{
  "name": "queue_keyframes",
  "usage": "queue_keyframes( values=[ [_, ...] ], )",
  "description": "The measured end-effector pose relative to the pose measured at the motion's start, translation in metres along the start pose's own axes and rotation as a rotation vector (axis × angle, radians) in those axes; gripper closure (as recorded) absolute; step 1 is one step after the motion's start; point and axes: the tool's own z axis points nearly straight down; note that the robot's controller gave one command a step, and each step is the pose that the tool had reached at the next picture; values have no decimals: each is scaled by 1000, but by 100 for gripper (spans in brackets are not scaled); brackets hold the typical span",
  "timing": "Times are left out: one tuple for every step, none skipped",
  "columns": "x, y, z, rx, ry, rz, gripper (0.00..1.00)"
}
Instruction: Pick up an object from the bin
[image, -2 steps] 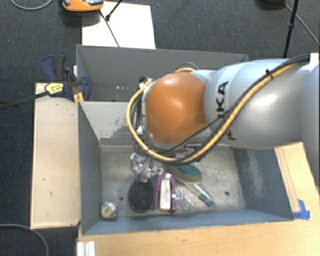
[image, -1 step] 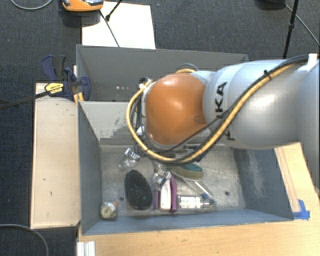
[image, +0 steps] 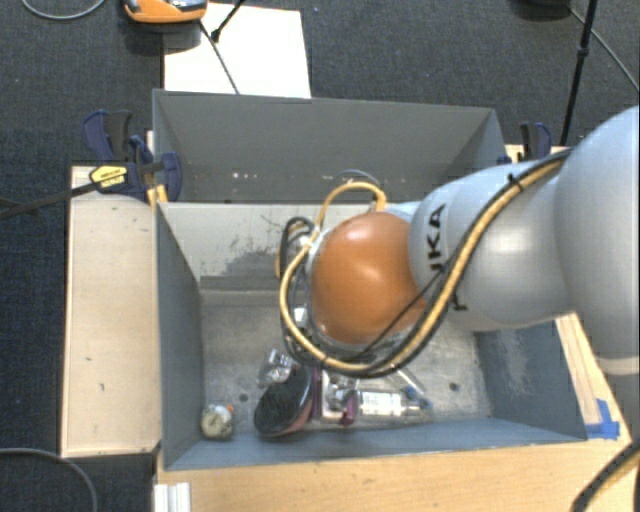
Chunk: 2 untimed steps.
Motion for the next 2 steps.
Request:
queue_keyframes(
  values=[
    [2, 0, 1, -2, 5, 4, 100],
    [3, -17, -135, -3, 7, -36, 100]
  ],
)
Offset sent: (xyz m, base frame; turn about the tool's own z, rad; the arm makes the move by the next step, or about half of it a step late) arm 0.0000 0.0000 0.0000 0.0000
